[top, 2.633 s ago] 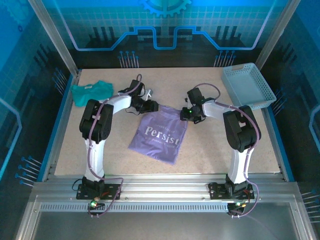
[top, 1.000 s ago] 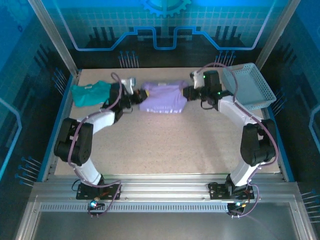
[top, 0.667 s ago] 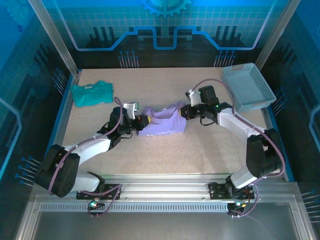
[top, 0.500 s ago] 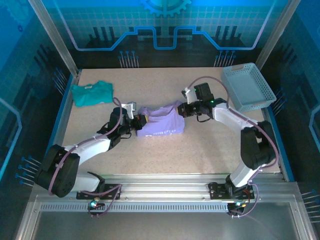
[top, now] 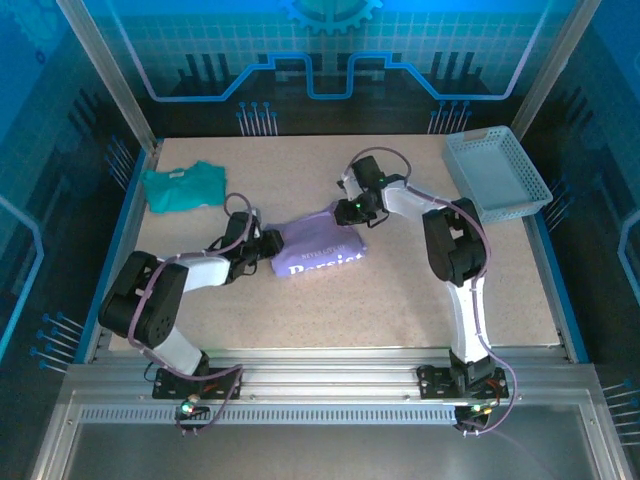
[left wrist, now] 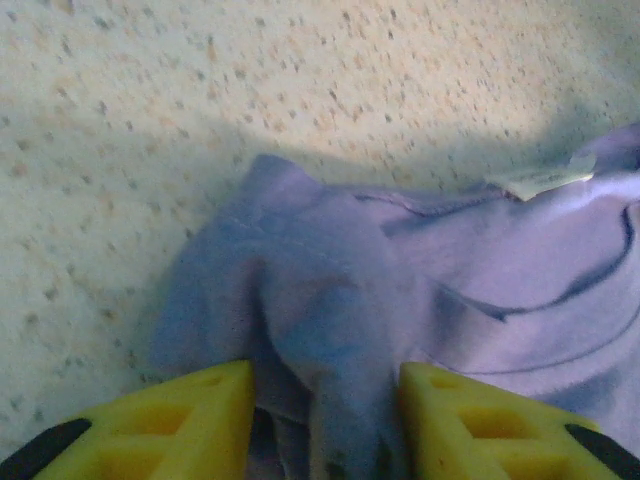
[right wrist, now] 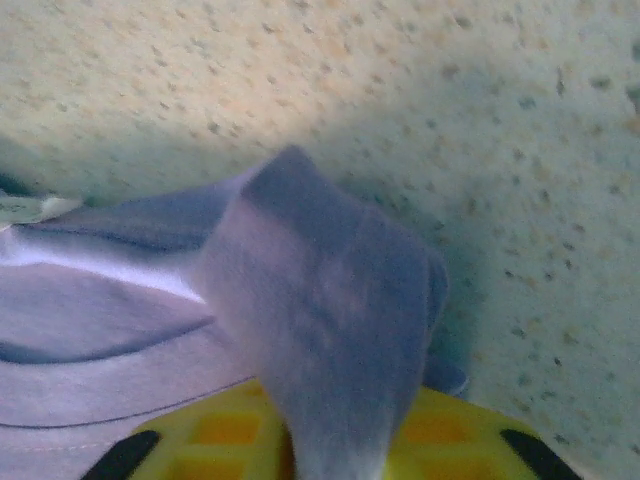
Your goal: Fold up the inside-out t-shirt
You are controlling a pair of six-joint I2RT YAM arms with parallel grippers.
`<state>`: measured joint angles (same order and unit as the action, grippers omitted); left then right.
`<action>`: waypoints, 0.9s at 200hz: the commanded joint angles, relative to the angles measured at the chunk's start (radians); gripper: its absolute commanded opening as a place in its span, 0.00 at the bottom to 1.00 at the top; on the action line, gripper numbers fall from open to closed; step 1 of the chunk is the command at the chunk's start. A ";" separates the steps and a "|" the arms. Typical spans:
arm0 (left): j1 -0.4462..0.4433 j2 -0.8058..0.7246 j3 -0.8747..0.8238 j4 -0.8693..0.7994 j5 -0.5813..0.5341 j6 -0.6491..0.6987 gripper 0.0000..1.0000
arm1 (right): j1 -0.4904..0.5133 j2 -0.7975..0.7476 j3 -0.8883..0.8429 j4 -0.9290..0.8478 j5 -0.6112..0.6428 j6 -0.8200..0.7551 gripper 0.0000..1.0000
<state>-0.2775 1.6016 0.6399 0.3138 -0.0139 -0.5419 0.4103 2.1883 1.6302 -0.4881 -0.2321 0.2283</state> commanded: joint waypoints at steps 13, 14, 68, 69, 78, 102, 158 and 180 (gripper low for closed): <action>0.016 -0.088 0.037 -0.120 -0.012 0.015 0.60 | -0.032 -0.119 -0.010 -0.064 0.053 -0.010 0.38; 0.016 -0.091 0.036 -0.125 -0.008 0.014 0.61 | -0.032 -0.123 -0.013 -0.063 0.054 -0.011 0.39; 0.029 -0.093 0.029 -0.185 0.252 -0.056 0.91 | -0.038 -0.310 -0.198 0.000 0.037 -0.015 0.64; 0.029 -0.090 0.030 -0.185 0.253 -0.057 0.91 | -0.038 -0.311 -0.200 0.001 0.036 -0.015 0.64; 0.029 -0.062 0.043 -0.187 0.267 -0.065 0.92 | -0.037 -0.318 -0.216 0.008 0.026 -0.015 0.65; 0.025 -0.001 0.062 -0.173 0.293 -0.086 0.92 | -0.031 -0.330 -0.244 0.014 0.028 -0.014 0.65; -0.015 0.044 0.070 -0.199 0.212 -0.051 0.92 | -0.028 -0.348 -0.291 0.043 0.004 -0.004 0.65; -0.033 0.037 0.072 -0.239 0.163 -0.043 0.92 | -0.028 -0.347 -0.293 0.042 0.004 -0.003 0.65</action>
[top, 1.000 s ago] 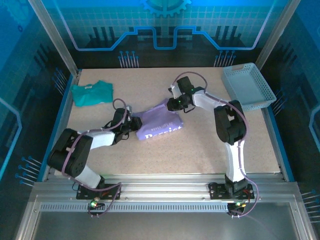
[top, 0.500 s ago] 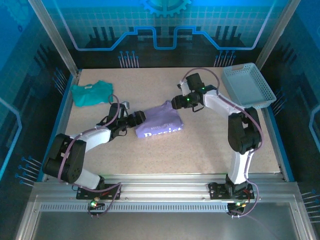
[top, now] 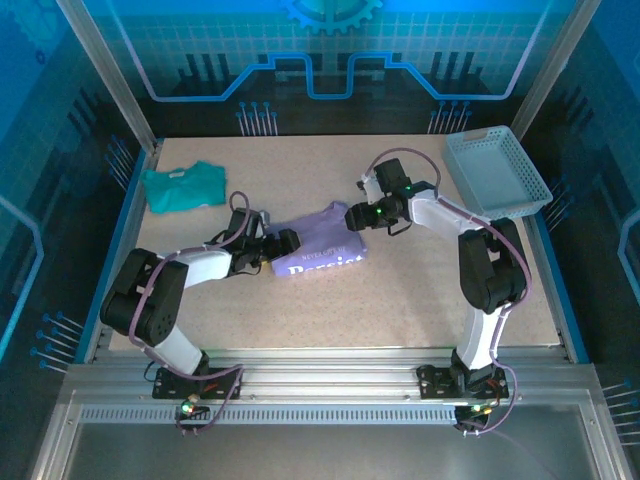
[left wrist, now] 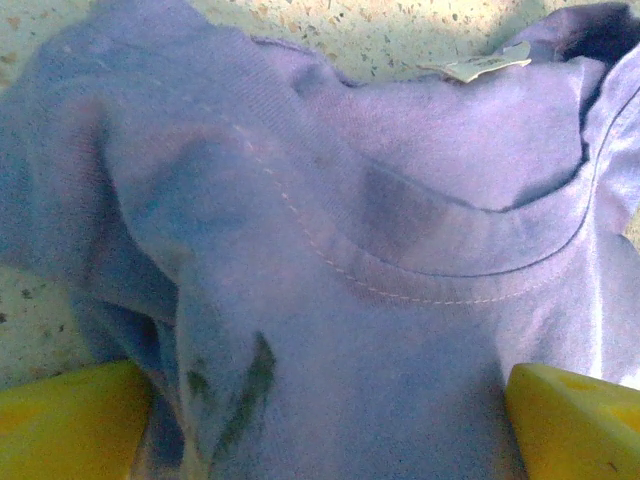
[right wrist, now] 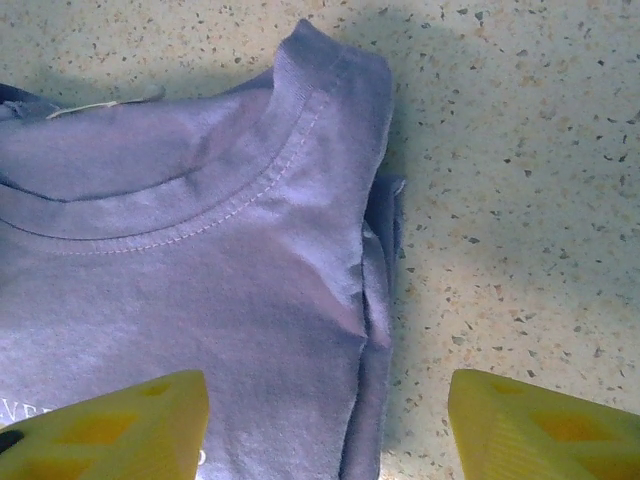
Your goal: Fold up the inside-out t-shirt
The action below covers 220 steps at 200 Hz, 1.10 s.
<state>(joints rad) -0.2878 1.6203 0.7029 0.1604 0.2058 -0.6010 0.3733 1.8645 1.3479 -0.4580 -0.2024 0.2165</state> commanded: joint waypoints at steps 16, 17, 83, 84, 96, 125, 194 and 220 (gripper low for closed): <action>-0.040 -0.028 -0.007 -0.111 -0.126 0.024 0.92 | 0.010 -0.023 -0.014 0.015 -0.028 0.009 0.65; -0.040 -0.030 -0.008 -0.113 -0.130 0.024 0.92 | 0.010 -0.023 -0.014 0.015 -0.028 0.009 0.65; -0.049 -0.013 0.004 -0.128 -0.133 0.025 0.93 | 0.012 0.011 0.004 0.016 -0.037 0.011 0.64; -0.049 -0.011 0.004 -0.128 -0.132 0.024 0.93 | 0.013 0.011 0.004 0.016 -0.036 0.011 0.64; -0.063 0.016 0.014 -0.114 -0.117 0.018 0.93 | 0.013 0.011 0.002 0.016 -0.031 0.009 0.65; -0.088 0.078 0.045 -0.060 -0.046 0.011 0.88 | 0.012 0.010 -0.008 0.020 -0.022 0.009 0.64; -0.085 0.166 0.122 0.095 0.013 0.040 0.34 | 0.010 -0.019 -0.033 0.025 -0.005 0.011 0.64; -0.052 0.165 0.155 0.135 0.043 0.088 0.00 | 0.004 -0.045 -0.039 0.025 0.005 0.004 0.64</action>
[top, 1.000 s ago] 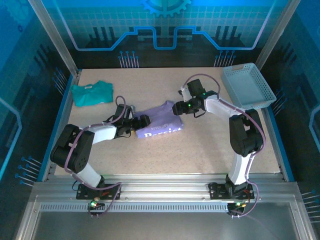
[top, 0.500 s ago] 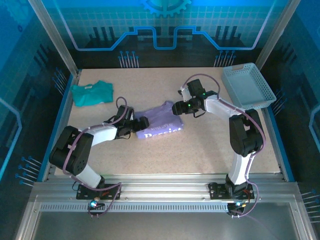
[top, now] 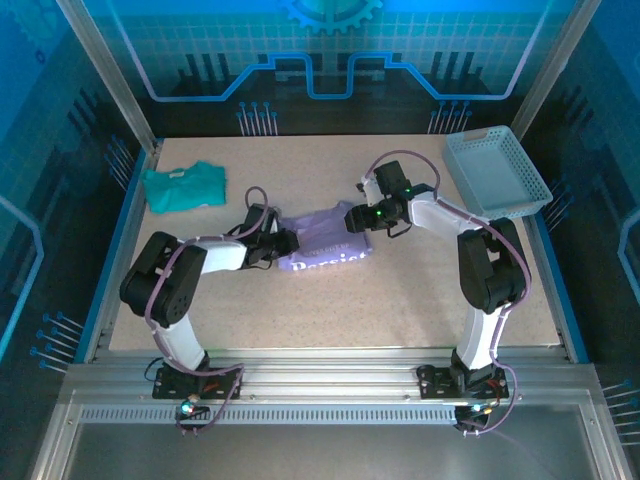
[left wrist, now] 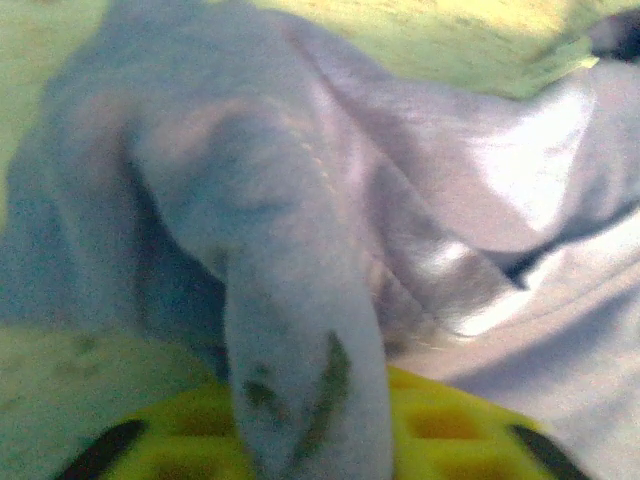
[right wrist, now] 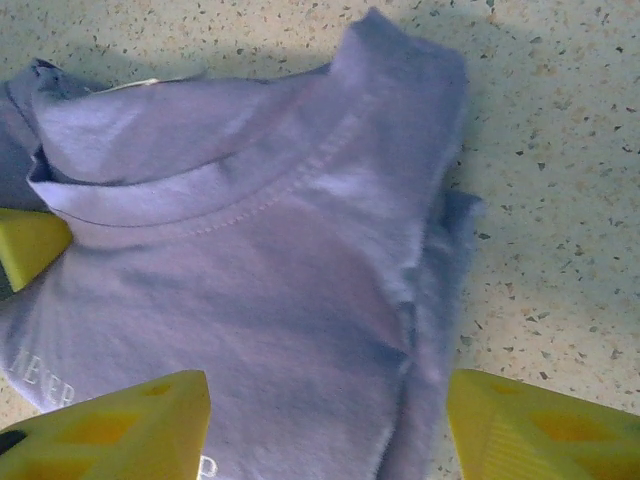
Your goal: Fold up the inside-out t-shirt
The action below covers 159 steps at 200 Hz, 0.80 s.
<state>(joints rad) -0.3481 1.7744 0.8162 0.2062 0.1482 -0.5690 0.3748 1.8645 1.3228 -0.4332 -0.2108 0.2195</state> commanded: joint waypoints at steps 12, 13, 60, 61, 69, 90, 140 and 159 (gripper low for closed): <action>0.042 -0.005 0.054 0.085 0.116 0.081 0.00 | -0.003 -0.062 -0.020 0.001 0.016 -0.002 0.65; 0.045 -0.007 0.055 0.083 0.118 0.084 0.00 | -0.004 -0.064 -0.021 0.002 0.016 -0.002 0.65; 0.165 -0.180 0.181 -0.203 0.002 0.383 0.00 | -0.036 -0.172 -0.086 0.048 0.003 0.008 0.65; 0.167 -0.183 0.185 -0.209 -0.002 0.390 0.00 | -0.037 -0.175 -0.087 0.050 0.002 0.008 0.65; 0.185 -0.192 0.229 -0.266 -0.044 0.452 0.00 | -0.043 -0.188 -0.101 0.066 -0.012 0.020 0.65; 0.234 -0.162 0.375 -0.406 -0.157 0.596 0.00 | -0.051 -0.202 -0.125 0.111 -0.059 0.045 0.65; 0.346 -0.007 0.693 -0.531 -0.240 0.801 0.00 | -0.056 -0.175 -0.125 0.113 -0.075 0.048 0.65; 0.384 0.047 0.794 -0.564 -0.239 0.843 0.00 | -0.056 -0.175 -0.129 0.111 -0.071 0.046 0.65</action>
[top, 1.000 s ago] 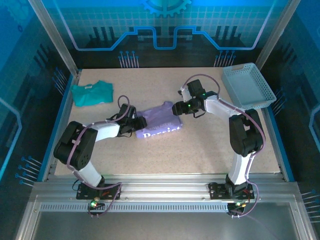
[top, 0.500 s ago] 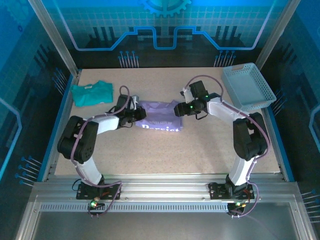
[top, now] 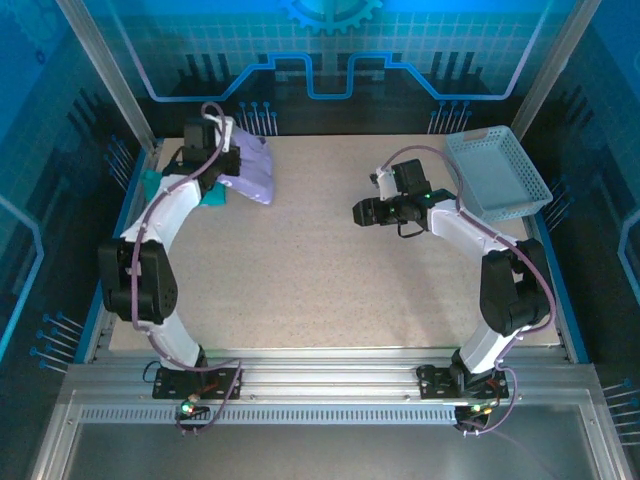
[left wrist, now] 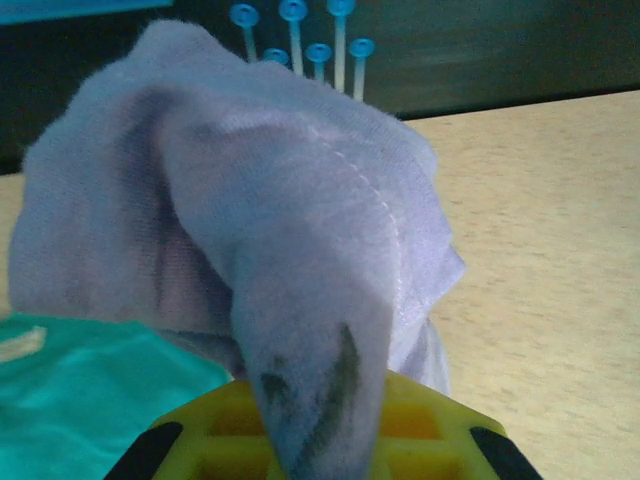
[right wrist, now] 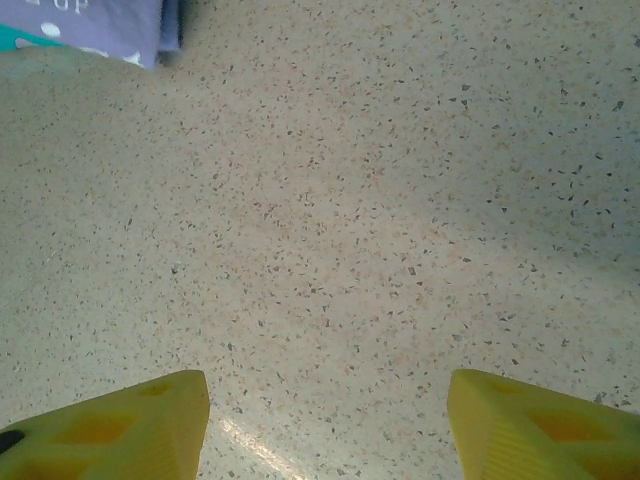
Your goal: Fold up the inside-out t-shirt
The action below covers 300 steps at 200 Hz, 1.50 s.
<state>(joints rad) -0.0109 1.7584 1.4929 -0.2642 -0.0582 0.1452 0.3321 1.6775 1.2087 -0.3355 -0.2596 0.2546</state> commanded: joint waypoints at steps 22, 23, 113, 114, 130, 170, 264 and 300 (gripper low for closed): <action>0.082 0.113 0.220 -0.149 -0.020 0.151 0.00 | -0.014 0.016 -0.011 0.011 -0.021 0.011 0.65; 0.083 0.116 0.224 -0.151 -0.019 0.152 0.00 | -0.013 0.016 -0.011 0.010 -0.020 0.011 0.65; 0.241 0.096 0.277 -0.169 0.032 0.138 0.00 | -0.005 0.067 0.012 -0.003 -0.012 0.008 0.65; 0.244 0.097 0.277 -0.169 0.030 0.137 0.00 | -0.004 0.068 0.012 -0.003 -0.011 0.008 0.65; 0.279 0.133 0.278 -0.153 -0.007 0.136 0.00 | -0.002 0.075 0.017 -0.008 -0.004 0.005 0.65; 0.313 0.376 0.432 -0.205 -0.242 0.106 0.13 | 0.003 0.095 0.038 -0.030 -0.002 0.004 0.65; 0.209 -0.197 -0.220 0.128 -0.121 -0.387 0.97 | 0.022 -0.279 -0.177 -0.009 0.602 -0.044 0.91; 0.141 -0.481 -0.717 0.449 -0.080 -0.529 0.99 | -0.010 -0.428 -0.339 0.106 0.829 -0.045 1.00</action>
<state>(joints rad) 0.1593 1.3540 1.0260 -0.0559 -0.1905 -0.2260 0.3454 1.3186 0.9680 -0.3126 0.3397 0.2161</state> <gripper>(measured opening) 0.989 0.995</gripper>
